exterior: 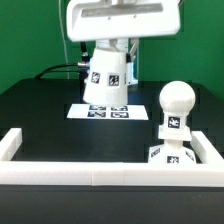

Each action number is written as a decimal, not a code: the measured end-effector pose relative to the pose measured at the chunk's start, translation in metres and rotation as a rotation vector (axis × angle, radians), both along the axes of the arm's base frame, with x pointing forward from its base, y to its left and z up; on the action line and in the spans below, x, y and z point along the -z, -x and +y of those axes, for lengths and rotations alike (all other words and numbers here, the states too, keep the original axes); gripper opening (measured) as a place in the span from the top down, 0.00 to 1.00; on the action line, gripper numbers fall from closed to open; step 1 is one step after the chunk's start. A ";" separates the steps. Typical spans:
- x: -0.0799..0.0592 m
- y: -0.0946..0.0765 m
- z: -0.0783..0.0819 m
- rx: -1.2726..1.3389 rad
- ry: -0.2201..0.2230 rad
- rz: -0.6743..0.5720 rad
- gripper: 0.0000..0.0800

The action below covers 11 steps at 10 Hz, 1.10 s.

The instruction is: Assemble lamp

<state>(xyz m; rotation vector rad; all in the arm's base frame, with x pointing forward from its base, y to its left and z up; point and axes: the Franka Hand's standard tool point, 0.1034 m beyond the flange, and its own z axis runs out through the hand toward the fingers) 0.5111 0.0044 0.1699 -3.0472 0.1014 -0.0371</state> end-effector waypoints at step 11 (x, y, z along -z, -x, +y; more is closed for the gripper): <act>-0.063 -0.046 0.069 0.032 -0.064 0.035 0.94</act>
Offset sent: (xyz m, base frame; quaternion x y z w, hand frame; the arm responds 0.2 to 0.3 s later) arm 0.0000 0.0000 0.0000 0.0000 0.0000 0.0000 1.0000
